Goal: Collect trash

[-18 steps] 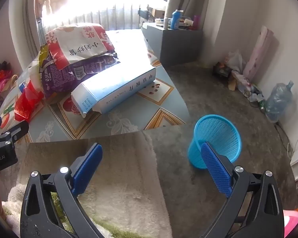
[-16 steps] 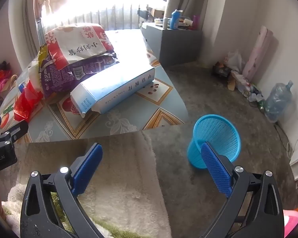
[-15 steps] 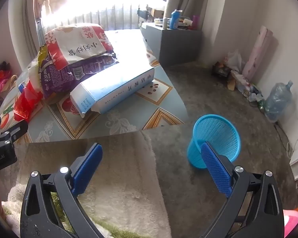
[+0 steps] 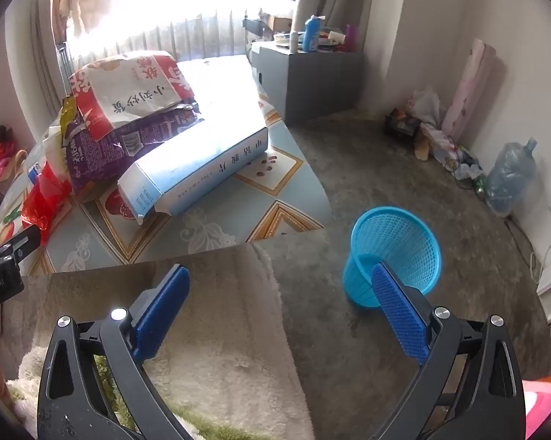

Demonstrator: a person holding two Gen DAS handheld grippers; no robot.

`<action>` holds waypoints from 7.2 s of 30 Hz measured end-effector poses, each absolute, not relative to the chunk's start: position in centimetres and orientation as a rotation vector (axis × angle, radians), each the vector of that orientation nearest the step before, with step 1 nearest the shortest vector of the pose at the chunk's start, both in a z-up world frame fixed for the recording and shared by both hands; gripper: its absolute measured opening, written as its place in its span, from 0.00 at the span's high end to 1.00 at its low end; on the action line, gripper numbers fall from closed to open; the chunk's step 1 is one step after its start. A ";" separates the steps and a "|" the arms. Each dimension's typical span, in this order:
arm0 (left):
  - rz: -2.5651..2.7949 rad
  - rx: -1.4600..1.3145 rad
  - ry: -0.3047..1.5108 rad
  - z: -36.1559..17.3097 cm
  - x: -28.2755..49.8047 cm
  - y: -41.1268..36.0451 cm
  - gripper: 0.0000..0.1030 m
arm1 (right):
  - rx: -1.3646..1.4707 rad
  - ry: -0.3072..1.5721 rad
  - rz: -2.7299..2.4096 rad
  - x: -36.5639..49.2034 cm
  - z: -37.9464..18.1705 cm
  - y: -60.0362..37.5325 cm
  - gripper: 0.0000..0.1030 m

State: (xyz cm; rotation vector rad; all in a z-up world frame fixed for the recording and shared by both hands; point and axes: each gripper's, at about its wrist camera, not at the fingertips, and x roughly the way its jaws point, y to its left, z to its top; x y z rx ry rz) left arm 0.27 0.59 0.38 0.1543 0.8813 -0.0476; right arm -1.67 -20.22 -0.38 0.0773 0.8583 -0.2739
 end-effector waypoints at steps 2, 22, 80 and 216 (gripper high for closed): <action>-0.046 0.152 0.883 0.4 0.3 0.6 0.05 | 0.075 0.857 -0.274 -1.7 -0.3 -20.2 0.08; -0.033 0.146 0.894 0.1 0.5 1.1 0.05 | 0.070 0.861 -0.265 -1.4 0.0 -19.6 0.08; -0.047 0.055 0.847 -0.3 4.2 5.1 0.05 | 0.286 0.866 -0.162 5.4 1.3 -18.3 0.08; -0.824 0.060 0.834 6.7 9.1 -17.1 0.06 | 0.402 0.729 -0.680 0.9 -0.5 -38.3 0.08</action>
